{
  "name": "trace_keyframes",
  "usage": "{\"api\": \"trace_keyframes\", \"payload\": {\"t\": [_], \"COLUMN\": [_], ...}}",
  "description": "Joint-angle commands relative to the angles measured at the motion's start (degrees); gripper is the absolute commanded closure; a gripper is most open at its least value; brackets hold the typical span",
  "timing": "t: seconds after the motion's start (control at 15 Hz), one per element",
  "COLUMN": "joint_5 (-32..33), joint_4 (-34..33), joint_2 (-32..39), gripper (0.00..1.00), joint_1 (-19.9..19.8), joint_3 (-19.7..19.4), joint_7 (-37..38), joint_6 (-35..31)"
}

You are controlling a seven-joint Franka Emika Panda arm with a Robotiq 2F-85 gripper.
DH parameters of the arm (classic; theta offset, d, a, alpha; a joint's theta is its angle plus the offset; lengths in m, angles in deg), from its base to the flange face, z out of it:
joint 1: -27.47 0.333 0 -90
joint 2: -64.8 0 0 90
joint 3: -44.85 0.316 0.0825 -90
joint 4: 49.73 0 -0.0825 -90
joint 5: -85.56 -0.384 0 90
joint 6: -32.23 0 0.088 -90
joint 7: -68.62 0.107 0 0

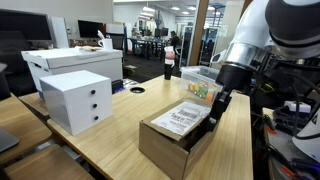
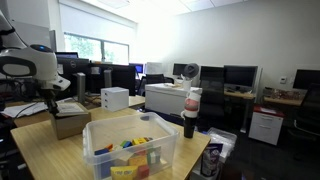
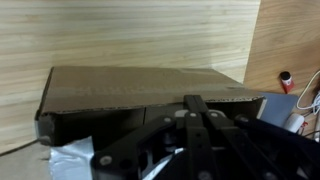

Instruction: Open the brown box.

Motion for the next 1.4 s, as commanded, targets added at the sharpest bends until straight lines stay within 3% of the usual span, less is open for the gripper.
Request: {"api": "trace_keyframes", "payload": {"t": [0.0, 0.4, 0.73, 0.93, 1.33], "joint_5": [-8.2, -22.7, -30.9, -33.8, -31.6], "joint_4": [-0.2, -2.1, -3.4, -4.2, -7.1], "joint_2": [0.5, 0.4, 0.2, 0.0, 0.2], "gripper": [0.98, 0.98, 0.99, 0.98, 0.98], "joint_1": [1.6, 2.1, 1.7, 1.5, 1.1], "joint_3": [-0.3, -0.4, -0.2, 0.1, 0.0], "joint_7": [-8.8, -24.9, -34.8, -39.7, -44.7], "joint_6": [-3.0, -5.5, -5.8, -6.4, -9.3]}}
